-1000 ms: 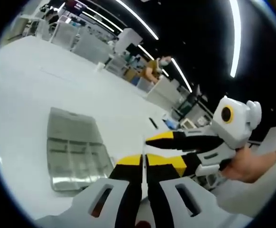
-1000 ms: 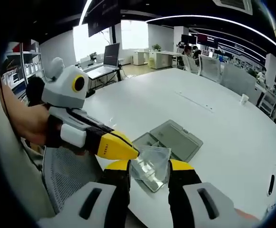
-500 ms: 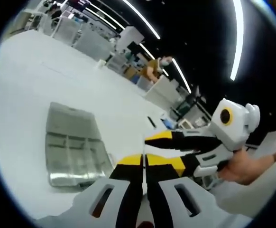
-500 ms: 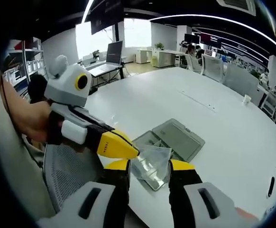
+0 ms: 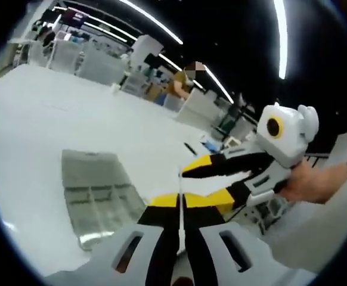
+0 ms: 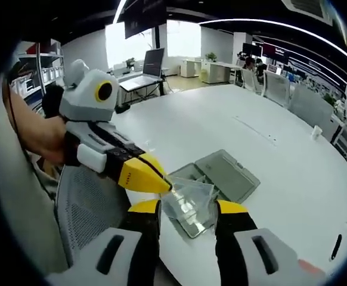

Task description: Insert the divider into the dual guide fixture by aligning both edges with the guide slots and pushing it downward to the bottom, including one-sided entry, uneven engagement, binding, and posture correction.

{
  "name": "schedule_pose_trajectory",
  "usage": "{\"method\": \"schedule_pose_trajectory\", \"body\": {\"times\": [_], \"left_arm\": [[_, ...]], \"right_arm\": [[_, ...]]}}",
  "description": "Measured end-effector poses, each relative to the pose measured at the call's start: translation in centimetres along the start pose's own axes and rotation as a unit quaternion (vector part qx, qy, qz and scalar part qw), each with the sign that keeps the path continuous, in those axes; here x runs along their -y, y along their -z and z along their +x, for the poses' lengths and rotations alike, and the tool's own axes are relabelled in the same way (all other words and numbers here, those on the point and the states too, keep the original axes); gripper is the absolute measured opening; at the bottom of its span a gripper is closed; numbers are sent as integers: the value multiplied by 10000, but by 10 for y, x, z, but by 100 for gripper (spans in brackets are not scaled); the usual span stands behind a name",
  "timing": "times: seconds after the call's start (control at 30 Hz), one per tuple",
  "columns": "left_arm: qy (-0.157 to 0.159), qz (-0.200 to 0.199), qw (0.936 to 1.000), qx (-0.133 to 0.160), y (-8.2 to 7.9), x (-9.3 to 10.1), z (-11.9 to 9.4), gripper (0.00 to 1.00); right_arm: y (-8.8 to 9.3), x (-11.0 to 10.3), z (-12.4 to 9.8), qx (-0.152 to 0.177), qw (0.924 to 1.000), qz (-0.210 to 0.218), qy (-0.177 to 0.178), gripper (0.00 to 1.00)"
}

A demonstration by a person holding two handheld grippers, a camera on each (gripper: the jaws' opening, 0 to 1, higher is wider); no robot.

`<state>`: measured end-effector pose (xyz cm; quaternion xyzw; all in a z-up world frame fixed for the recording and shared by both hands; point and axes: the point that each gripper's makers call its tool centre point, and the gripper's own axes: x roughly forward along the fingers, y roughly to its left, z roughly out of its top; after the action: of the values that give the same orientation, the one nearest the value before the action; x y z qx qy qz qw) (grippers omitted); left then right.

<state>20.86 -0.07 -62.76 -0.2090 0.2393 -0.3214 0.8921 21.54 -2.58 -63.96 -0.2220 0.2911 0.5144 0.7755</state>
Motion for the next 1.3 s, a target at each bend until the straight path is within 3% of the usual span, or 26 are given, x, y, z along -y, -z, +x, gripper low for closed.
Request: {"method": "schedule_pose_trajectory", "body": {"times": [0.3,0.63,0.67,0.8,1.03,1.17,1.2,1.3], "left_arm": [[5,49,10000,17,-3,-8,-5,0],[225,859,9956,-302,-2,-5,-9,0],[241,963,9945,-324,-2,-5,-10,0],[335,1245,9908,-418,-2,-4,-12,0],[502,1729,9816,-638,2,-2,-14,0],[622,2125,9720,-790,5,2,-13,0],[639,2212,9700,-780,4,2,-13,0],[656,2276,9683,-795,1,2,-14,0]], "right_arm": [[0,9,-6,66,9999,28,-131,30],[-11,9,-5,-43,9967,-609,-530,29],[-13,6,-4,-115,9939,-861,-682,28],[-16,2,-1,-212,9895,-1128,-878,27],[-20,-9,7,-460,9749,-1762,-1281,26],[-19,-16,9,-566,9673,-1909,-1570,22],[-16,-21,8,-668,9618,-1985,-1763,20],[-11,-23,11,-837,9542,-2212,-1835,19]]}}
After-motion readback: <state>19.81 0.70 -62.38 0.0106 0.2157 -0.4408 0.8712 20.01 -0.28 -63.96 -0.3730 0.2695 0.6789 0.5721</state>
